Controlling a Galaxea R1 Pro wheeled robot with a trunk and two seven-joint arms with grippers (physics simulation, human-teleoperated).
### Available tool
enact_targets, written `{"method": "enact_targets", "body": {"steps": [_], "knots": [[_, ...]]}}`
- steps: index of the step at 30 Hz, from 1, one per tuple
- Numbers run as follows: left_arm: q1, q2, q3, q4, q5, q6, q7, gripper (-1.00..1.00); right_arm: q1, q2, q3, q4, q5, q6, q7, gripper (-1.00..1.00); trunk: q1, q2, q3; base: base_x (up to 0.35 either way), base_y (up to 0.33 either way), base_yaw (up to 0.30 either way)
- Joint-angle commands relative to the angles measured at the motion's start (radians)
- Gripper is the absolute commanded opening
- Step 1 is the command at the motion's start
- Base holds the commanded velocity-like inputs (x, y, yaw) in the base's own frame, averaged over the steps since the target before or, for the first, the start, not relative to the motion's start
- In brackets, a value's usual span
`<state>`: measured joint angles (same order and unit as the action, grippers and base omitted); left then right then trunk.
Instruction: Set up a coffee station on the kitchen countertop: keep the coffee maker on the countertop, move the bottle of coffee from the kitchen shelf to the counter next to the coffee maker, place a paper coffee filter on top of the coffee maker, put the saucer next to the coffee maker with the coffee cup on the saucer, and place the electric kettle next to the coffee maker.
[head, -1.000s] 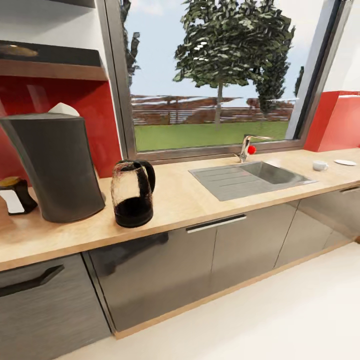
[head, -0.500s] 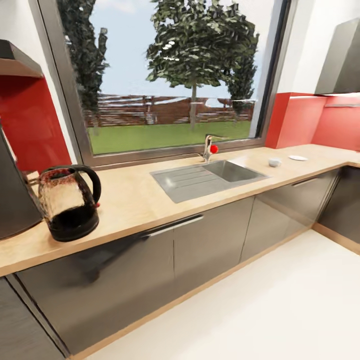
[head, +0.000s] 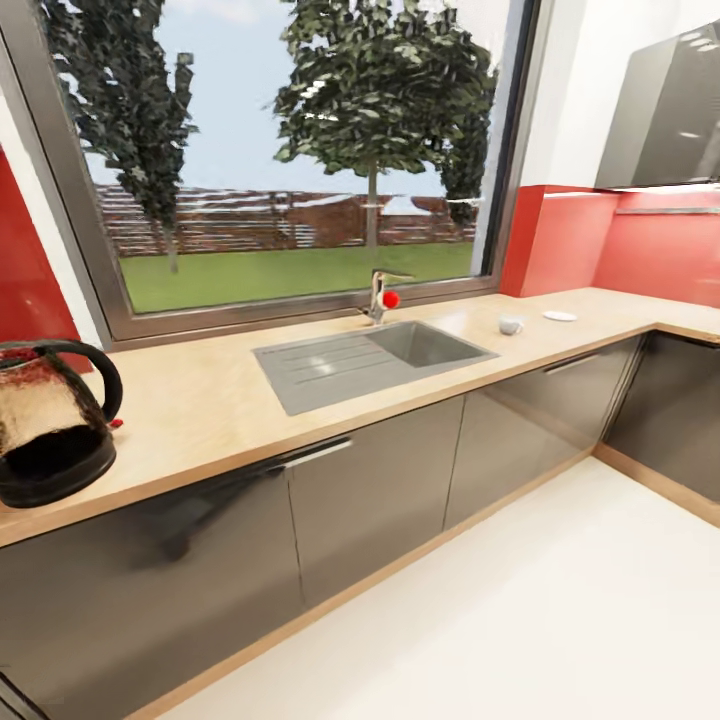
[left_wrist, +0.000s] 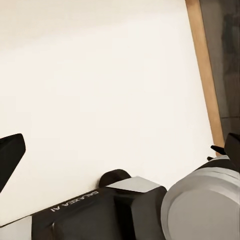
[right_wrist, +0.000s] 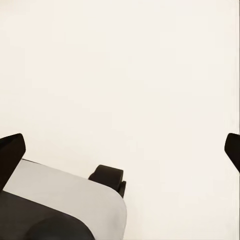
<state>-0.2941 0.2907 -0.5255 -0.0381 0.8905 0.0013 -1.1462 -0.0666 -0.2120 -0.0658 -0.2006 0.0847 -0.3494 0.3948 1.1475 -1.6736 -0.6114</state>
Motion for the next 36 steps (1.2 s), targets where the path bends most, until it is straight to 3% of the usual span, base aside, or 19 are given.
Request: {"method": "enact_targets", "body": {"steps": [1,12,24,36], "knots": [[0.000,0.001,-0.008,0.000,0.008,0.000,-0.003,1.00,-0.001,0.000,-0.007,0.001,0.009,-0.003,0.004,1.00,0.000,0.000,-0.001,0.131,-0.322,-0.186],[0.000,0.001,-0.006,0.000,0.008,0.000,-0.003,1.00,-0.001,0.000,-0.008,0.001,0.009,-0.003,0.004,1.00,0.000,0.000,-0.001,0.184,-0.299,-0.258],[0.000,0.001,-0.006,0.000,0.008,0.001,-0.003,1.00,-0.001,0.000,-0.008,0.001,0.009,-0.003,0.004,1.00,0.000,0.000,-0.001,0.251,-0.241,-0.062],[0.000,0.001,-0.006,0.000,0.008,0.001,-0.003,1.00,-0.001,0.000,-0.007,0.001,0.009,-0.003,0.004,1.00,0.000,0.000,-0.001,0.261,-0.228,-0.239]]}}
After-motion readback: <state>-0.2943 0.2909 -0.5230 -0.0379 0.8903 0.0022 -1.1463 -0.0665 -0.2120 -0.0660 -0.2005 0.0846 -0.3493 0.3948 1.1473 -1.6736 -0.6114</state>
